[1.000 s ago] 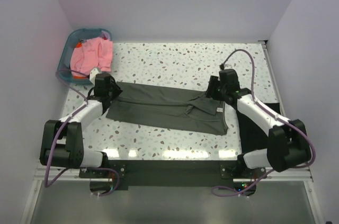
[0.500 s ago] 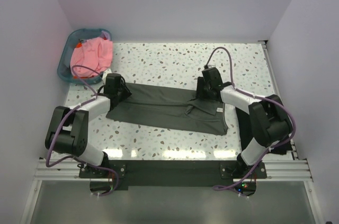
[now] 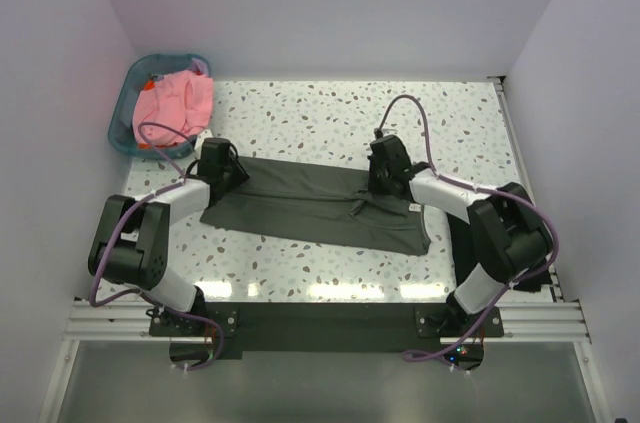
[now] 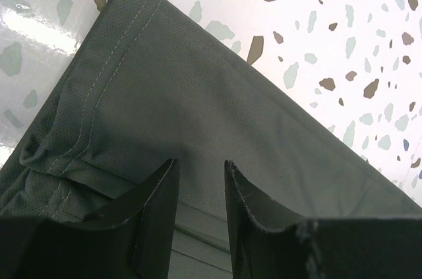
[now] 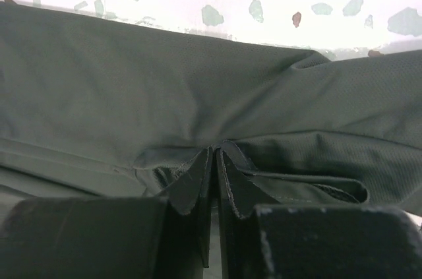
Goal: Fold and stack the t-shirts
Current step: Fold the tshirt
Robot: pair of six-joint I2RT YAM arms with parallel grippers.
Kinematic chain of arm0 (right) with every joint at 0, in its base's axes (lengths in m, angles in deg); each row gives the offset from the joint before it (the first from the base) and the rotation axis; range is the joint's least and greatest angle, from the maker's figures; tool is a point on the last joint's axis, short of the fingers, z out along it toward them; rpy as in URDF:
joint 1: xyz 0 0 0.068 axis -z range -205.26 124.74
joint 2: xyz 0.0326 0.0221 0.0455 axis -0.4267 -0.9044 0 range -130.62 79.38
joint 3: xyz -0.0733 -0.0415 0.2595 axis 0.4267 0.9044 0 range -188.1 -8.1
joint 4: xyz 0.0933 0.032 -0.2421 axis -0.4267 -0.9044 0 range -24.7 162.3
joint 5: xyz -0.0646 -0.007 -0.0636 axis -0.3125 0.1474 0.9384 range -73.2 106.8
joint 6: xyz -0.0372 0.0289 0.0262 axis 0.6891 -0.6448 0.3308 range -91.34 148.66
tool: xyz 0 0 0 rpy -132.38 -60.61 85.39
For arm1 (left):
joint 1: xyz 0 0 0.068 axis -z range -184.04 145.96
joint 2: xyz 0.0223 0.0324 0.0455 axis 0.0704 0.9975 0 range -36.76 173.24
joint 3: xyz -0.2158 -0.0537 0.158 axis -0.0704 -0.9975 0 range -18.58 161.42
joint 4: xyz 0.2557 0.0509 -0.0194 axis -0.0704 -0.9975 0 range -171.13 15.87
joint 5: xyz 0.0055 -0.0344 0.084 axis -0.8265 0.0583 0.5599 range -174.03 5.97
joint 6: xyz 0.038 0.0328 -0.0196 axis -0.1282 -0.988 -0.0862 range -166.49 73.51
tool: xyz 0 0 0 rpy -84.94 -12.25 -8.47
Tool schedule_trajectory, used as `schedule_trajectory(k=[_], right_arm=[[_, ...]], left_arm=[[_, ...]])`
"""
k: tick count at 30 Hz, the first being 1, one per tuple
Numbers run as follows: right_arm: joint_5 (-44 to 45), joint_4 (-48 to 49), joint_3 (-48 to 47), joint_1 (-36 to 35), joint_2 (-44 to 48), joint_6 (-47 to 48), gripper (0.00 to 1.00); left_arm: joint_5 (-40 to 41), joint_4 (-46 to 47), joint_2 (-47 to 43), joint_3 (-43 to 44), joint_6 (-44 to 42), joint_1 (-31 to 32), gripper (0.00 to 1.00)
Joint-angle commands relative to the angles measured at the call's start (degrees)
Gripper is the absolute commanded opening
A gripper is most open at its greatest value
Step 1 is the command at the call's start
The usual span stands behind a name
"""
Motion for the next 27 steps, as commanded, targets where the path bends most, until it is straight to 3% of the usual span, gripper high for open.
schedule_trajectory(k=[1,12,17,27], right_arm=[[1.4,2.9,1.2,-0.7,4.5,-1.8,0.08],[2.1,5.1,9.7,-5.5,11.9,-4.8,0.08],[3.4,6.4,13.3,-7.2,13.3,-4.7,0.38],[15.8,-4.2,7.2,-6.2,19.5,-2.2,0.52]], left_arm=[[-0.3,3.8,0.2,1.7,-1.2,0.4,0.38],[-0.9,4.6,0.8,1.3,-1.6,0.4,0.38],[-1.2,4.9,0.9,1.2,-1.9,0.4,0.38],[-4.3,7.4,-0.5,0.4,-4.1,0.5,0.38]])
